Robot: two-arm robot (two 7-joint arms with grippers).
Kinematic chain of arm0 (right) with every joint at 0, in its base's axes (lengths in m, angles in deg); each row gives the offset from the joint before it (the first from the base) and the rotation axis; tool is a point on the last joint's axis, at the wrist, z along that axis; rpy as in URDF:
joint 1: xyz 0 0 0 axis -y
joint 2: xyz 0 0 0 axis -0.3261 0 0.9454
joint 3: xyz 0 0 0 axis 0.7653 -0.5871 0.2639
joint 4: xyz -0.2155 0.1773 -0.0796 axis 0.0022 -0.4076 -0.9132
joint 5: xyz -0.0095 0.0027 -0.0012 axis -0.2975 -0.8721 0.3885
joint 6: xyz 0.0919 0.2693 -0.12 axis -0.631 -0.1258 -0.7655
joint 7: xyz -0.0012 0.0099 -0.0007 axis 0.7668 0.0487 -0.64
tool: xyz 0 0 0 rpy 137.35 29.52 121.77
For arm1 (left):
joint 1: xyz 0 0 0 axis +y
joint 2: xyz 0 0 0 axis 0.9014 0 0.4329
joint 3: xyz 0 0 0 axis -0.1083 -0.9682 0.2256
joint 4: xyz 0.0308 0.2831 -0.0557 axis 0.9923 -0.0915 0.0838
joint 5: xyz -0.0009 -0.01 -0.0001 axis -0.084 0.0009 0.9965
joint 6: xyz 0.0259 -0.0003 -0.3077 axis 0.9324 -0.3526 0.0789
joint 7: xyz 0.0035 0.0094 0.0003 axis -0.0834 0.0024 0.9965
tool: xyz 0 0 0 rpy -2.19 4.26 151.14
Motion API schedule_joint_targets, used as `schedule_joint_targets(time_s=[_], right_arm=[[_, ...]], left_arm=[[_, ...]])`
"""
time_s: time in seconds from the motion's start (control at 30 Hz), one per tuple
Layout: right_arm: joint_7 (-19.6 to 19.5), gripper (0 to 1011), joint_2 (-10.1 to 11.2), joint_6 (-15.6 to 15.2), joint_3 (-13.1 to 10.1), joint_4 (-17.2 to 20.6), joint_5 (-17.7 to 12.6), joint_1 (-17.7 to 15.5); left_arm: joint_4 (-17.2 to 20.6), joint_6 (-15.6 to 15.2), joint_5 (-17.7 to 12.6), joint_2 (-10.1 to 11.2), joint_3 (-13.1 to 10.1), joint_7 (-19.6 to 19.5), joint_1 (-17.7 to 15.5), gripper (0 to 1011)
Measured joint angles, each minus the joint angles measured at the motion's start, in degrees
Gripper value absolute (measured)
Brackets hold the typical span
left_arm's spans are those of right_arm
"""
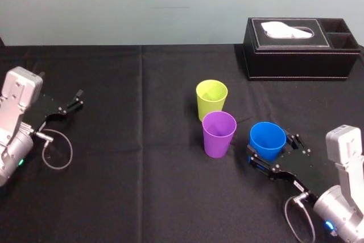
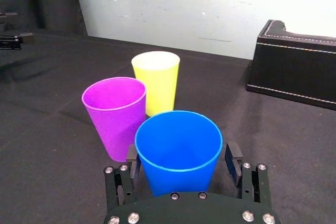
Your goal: Stack the three plastic cups sequentially using one hand.
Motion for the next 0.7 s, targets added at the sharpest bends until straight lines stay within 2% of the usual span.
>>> schedule_joint_targets(time_s=[0.3, 0.7], right_arm=[[0.3, 1003, -2.29, 0.67, -0.18, -2.14, 1.86, 1.51], [1.27, 1003, -4.14, 1.06, -1.24, -2.3, 3.08, 1.9]], left_arm=[[0.0, 0.0, 0.0, 0.0, 0.0, 0.0, 0.0, 1011], [0.0, 0.0, 0.0, 0.0, 0.0, 0.0, 0.0, 1011]])
